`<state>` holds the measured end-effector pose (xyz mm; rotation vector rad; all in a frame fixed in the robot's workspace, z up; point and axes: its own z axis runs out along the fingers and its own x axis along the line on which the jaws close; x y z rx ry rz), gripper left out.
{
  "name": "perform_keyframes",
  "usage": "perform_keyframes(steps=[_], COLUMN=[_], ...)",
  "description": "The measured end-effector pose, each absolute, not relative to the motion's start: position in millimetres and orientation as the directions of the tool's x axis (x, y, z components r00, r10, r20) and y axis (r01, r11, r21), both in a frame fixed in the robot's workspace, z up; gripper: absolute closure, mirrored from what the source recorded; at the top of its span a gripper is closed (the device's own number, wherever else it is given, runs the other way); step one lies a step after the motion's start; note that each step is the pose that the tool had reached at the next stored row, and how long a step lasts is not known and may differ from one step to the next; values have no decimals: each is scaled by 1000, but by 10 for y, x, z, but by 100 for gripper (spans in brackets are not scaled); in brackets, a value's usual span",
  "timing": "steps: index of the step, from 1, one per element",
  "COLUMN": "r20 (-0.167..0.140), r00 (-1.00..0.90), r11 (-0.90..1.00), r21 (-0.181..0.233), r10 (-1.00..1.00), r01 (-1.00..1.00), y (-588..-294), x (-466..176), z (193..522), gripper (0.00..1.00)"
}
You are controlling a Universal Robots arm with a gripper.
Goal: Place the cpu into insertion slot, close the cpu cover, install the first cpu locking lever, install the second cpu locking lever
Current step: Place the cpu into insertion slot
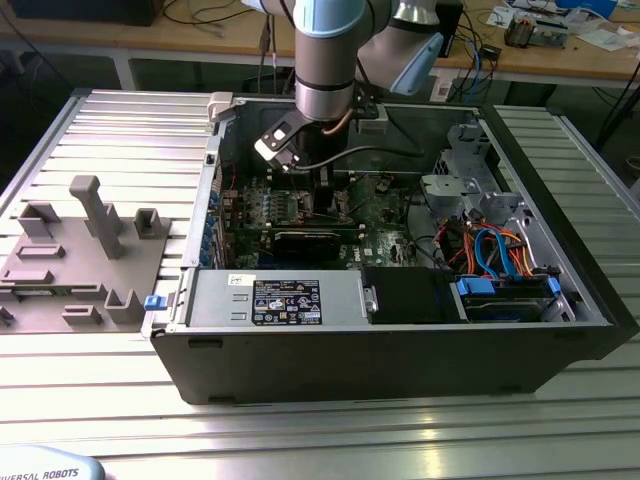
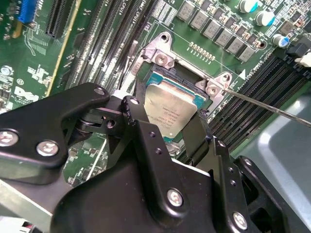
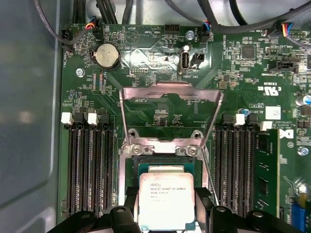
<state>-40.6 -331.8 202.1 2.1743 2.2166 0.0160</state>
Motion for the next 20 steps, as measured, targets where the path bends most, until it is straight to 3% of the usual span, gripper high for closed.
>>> perform_keyframes(steps=[20], r20=[-18], r00=[-6], r11=[6], r21=[33], r10=[1000], r01=[999], y=[-3315], x=[-373], z=[1980], gripper=[46])
